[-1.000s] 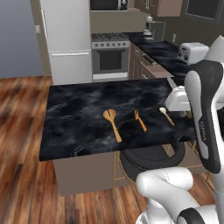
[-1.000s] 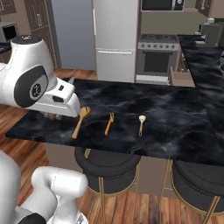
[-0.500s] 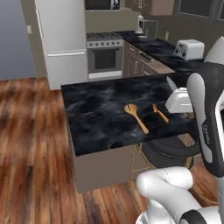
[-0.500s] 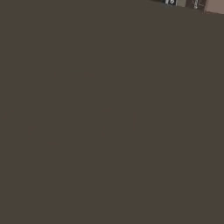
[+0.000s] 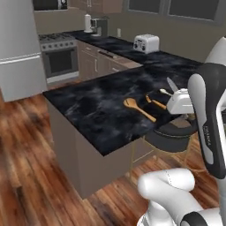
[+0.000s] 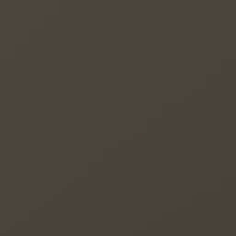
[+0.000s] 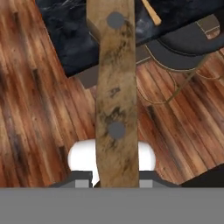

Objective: Pick up the metallic utensils from the counter and place them in the open drawer. Make sure not to pick up any wooden utensils.

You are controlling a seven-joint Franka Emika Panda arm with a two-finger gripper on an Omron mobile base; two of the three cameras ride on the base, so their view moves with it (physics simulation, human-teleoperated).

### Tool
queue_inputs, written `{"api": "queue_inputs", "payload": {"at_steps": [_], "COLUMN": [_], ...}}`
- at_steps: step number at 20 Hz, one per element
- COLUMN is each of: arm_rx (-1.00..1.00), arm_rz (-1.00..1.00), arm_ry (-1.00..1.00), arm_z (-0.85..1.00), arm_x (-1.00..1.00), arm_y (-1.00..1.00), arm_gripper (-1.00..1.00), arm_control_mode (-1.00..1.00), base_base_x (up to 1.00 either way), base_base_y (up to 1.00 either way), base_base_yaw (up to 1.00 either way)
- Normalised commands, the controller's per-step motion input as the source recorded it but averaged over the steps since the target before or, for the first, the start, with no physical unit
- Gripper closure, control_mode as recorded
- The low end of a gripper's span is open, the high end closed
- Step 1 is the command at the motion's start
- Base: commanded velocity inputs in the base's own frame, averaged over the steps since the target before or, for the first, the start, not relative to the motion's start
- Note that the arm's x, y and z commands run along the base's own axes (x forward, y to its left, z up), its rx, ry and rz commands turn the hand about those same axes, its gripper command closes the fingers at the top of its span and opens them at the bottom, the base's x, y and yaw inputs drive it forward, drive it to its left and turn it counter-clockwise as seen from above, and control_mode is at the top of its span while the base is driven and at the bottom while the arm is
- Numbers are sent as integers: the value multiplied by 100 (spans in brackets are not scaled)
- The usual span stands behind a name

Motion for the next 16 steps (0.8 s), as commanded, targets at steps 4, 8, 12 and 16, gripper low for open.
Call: {"api": "queue_inputs", "payload": {"at_steps": [4, 8, 12, 16], "arm_rx": [0, 0, 0, 0], "arm_rz": [0, 0, 0, 0], "arm_ry": [0, 0, 0, 0], "arm_z": [0, 0, 0, 0], "arm_x": [0, 0, 0, 0], "arm_y": [0, 0, 0, 0], "arm_gripper": [100, 100, 100, 100], "arm_control_mode": [100, 100, 100, 100], "base_base_x": [0, 12, 27, 32], "base_base_y": [100, 100, 100, 100], "base_base_yaw": [-56, -39, -30, -28]}}
